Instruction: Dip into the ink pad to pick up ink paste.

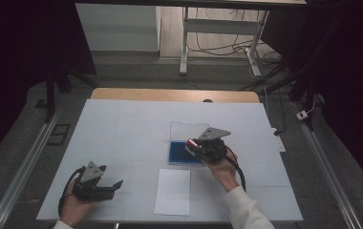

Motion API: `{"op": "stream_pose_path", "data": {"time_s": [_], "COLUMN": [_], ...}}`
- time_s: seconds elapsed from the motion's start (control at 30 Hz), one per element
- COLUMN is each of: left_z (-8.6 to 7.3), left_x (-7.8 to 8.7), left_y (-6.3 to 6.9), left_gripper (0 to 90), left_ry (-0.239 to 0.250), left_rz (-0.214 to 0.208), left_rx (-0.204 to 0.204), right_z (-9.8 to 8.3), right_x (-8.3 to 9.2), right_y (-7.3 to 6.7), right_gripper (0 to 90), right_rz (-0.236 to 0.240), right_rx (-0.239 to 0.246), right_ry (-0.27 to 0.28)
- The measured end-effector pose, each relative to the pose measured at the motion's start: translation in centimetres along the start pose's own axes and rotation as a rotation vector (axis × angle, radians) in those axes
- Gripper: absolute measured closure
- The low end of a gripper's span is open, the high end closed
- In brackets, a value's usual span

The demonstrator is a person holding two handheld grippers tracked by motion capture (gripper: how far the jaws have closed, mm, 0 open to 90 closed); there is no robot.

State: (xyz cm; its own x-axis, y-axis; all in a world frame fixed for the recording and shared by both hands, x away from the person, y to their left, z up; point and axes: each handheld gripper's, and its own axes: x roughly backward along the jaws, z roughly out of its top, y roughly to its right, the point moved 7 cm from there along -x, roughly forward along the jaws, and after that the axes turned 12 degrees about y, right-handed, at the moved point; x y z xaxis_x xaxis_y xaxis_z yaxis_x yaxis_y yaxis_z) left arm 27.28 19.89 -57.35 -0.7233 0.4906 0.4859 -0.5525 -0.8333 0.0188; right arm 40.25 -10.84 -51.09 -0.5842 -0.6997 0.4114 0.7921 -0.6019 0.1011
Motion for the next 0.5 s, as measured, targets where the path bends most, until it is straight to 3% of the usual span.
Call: {"op": "stream_pose_path", "data": {"time_s": [0.13,0.27,0.5], "left_z": [0.0,-0.1,0.0], "left_x": [-0.1,-0.1,0.0], "left_y": [0.0,0.0,0.0], "left_gripper": [16.8,16.7,16.8], "left_ry": [-0.002,-0.006,-0.003], "left_rz": [0.000,-0.001,-0.001], "left_rx": [0.001,-0.004,-0.003], "right_z": [-0.1,-0.7,-1.4], "right_x": [-0.4,-0.9,-1.5], "right_y": [-0.1,-0.1,0.1], "right_gripper": [69.3,69.4,69.4], "right_rz": [0.009,0.009,0.012], "right_rx": [0.012,0.033,0.023], "right_ry": [-0.022,-0.077,-0.111]}}
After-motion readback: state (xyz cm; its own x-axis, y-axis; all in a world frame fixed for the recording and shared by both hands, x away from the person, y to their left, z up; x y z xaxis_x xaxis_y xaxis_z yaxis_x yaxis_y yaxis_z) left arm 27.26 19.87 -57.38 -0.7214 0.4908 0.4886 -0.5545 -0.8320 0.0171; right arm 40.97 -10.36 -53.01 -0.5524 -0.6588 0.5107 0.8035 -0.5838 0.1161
